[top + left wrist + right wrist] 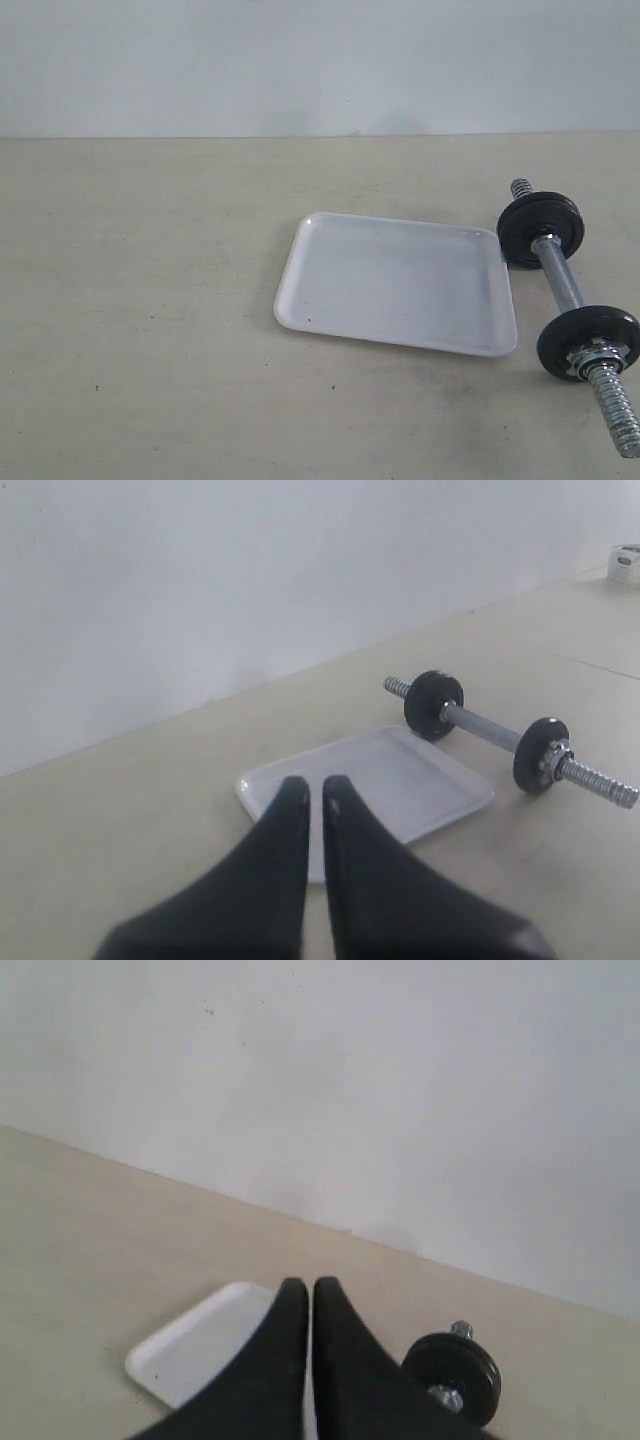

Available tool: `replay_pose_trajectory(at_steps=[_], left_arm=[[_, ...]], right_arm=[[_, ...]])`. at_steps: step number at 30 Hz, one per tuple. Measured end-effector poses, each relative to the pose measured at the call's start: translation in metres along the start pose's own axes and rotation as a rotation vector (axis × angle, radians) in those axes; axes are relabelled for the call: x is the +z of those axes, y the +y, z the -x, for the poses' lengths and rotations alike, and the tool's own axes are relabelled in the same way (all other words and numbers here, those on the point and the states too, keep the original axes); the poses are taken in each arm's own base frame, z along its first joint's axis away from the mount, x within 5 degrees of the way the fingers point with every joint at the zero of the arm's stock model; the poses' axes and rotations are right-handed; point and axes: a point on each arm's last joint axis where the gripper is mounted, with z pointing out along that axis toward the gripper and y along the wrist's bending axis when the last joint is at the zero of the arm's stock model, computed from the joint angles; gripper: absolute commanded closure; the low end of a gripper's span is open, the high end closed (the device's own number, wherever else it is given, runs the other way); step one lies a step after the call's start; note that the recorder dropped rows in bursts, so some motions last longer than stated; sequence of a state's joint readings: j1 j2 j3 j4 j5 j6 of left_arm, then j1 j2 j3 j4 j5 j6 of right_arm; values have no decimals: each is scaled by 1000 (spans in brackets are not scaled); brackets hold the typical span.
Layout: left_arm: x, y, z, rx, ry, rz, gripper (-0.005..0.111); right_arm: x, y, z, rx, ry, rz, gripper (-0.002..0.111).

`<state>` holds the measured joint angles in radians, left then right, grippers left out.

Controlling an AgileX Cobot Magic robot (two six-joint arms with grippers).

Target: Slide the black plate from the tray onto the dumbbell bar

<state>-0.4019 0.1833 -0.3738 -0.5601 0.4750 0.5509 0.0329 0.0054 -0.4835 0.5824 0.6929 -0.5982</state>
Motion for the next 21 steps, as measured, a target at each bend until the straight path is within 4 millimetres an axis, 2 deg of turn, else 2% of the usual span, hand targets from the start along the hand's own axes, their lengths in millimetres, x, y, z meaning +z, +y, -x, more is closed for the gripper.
replay_pose_trajectory(at_steps=[6, 9, 16, 21], left_arm=[[7, 4, -18, 96, 47, 33, 102], [9, 8, -22, 105, 24, 67, 102], [16, 17, -36, 105, -49, 160, 102], [20, 22, -53, 103, -66, 213, 102]], right_arm=[[20, -9, -35, 47, 32, -58, 108], [25, -12, -43, 61, 22, -87, 108], [30, -20, -48, 91, -56, -162, 108], [36, -24, -67, 106, -42, -202, 108]])
